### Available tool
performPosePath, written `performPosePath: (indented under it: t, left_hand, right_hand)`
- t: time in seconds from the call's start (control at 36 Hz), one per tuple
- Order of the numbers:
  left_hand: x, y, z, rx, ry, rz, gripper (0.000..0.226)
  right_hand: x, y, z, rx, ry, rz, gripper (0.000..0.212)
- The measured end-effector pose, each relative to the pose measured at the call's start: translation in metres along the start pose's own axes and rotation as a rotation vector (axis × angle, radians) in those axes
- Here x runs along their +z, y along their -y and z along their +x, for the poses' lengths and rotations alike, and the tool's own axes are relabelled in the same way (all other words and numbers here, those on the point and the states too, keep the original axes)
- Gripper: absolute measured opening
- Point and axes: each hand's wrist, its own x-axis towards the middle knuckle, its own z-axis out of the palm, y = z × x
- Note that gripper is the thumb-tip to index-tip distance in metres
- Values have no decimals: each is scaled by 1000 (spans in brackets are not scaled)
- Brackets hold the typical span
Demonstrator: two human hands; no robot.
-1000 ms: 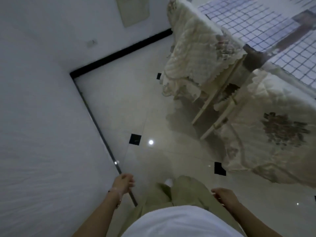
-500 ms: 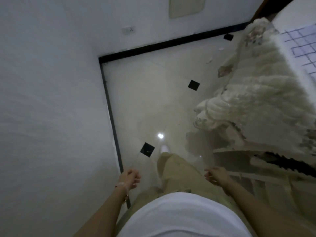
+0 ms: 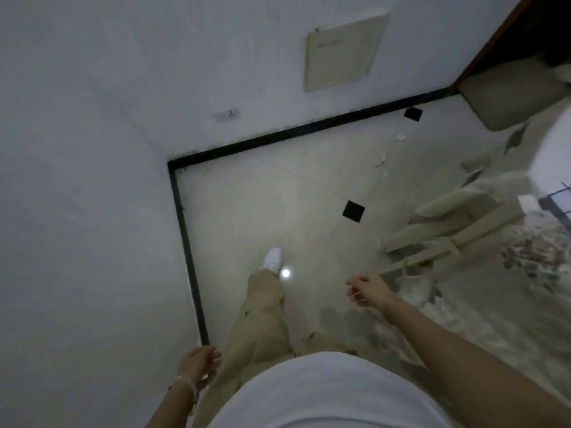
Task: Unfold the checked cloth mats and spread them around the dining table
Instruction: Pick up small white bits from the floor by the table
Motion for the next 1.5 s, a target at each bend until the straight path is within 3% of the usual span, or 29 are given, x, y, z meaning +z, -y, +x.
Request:
performPosePath:
  t: [0.25, 0.5, 0.75, 1.03, 1.19, 1.39, 1.5]
  left_hand:
    - [43, -256, 32, 249, 65, 277, 17]
    - [185, -476, 11, 515, 292, 502, 14]
    - [300, -571, 27, 438, 308, 727, 12]
    - [375, -666, 37, 345, 221, 1035, 16]
    - [448, -735, 47, 316, 190, 1164, 15]
    - [593, -822, 43, 341, 283, 1381, 16]
    - [701, -868, 27, 490, 393, 1520, 15]
  right_hand:
    - [-24, 51, 42, 175, -161, 135, 20]
    - [-56, 107, 95, 293, -296, 244, 27]
    - [-145, 181, 186, 395, -279, 481, 21]
    - [-291, 292, 290, 239, -411, 622, 15]
    - [-368, 339, 333, 176, -480, 880, 16]
    - [-410, 339, 373, 363, -531, 988, 15]
    - [-416, 337, 391, 542, -528, 1021, 18]
